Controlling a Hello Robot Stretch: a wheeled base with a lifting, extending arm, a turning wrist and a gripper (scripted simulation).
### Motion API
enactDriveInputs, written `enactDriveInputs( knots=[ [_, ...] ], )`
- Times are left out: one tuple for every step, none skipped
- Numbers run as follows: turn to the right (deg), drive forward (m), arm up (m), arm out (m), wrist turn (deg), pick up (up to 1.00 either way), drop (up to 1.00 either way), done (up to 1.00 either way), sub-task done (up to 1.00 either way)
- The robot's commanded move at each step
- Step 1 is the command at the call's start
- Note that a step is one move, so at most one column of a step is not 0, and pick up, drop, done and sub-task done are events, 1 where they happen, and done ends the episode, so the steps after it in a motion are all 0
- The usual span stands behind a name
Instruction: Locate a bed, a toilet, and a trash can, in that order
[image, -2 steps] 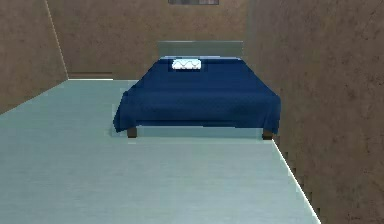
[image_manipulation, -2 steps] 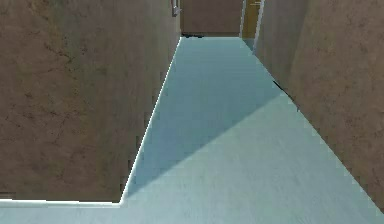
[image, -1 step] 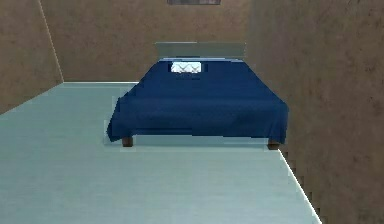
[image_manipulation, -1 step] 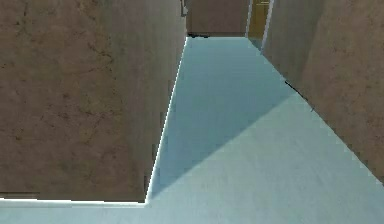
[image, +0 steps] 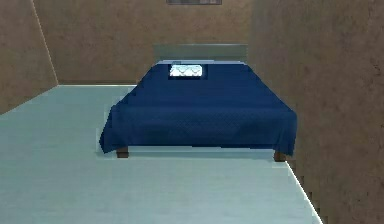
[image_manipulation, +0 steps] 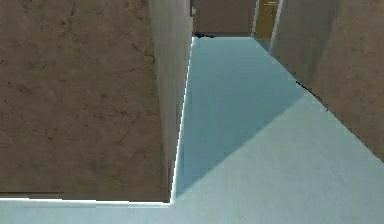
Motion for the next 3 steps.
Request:
enactDriveInputs(
  knots=[
    [21.0,0.00,0.00,0.00,0.0,0.00,0.00,0.00,0.00],
    [0.0,1.00,0.00,0.00,0.0,0.00,0.00,0.00,0.00],
    [9.0,0.00,0.00,0.00,0.0,0.00,0.00,0.00,0.00]
  ],
)
